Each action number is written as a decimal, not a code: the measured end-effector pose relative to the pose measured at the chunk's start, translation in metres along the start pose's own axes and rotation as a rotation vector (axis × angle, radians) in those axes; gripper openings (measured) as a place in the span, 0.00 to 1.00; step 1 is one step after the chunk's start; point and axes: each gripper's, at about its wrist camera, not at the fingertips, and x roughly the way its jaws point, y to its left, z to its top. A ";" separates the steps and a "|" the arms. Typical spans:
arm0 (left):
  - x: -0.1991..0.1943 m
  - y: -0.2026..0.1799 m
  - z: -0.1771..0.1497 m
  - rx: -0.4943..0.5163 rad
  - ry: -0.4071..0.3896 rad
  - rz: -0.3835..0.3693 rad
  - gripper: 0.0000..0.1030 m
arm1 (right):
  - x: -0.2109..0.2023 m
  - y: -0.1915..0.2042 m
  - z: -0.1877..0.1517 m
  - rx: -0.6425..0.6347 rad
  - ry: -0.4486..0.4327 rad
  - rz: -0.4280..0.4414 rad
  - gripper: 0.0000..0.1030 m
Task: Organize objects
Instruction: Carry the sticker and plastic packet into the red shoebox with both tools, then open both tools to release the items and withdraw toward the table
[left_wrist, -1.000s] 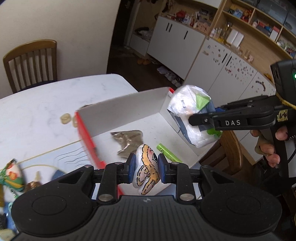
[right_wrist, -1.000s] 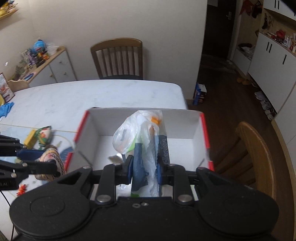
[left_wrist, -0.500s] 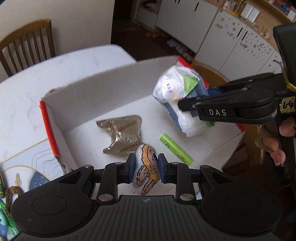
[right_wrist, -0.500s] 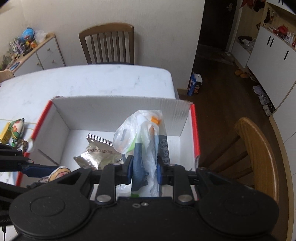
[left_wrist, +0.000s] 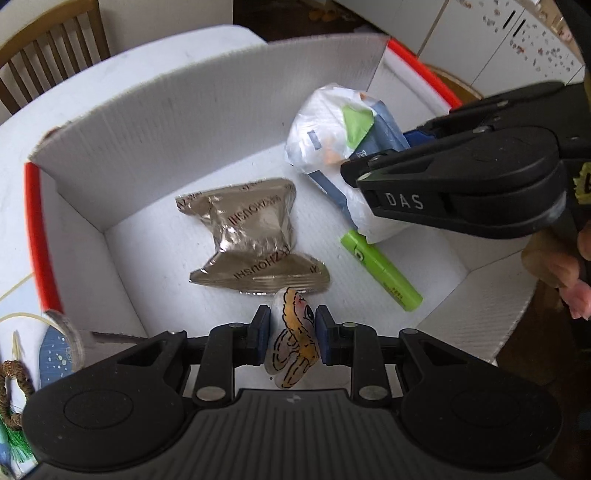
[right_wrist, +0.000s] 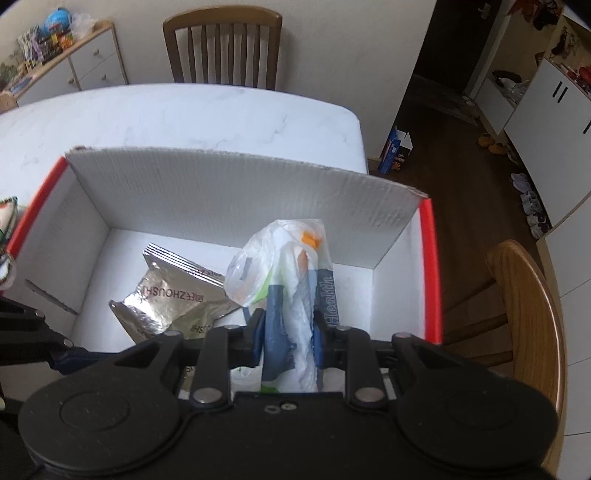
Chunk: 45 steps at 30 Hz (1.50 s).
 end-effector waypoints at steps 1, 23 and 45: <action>0.003 -0.001 0.000 0.002 0.008 0.005 0.25 | 0.003 0.001 0.001 -0.008 0.008 -0.001 0.22; -0.003 0.008 -0.002 -0.039 0.013 0.012 0.52 | 0.015 -0.005 -0.003 0.000 0.064 0.066 0.32; -0.068 0.008 -0.016 -0.066 -0.173 -0.032 0.60 | -0.053 -0.020 -0.013 0.055 -0.054 0.163 0.66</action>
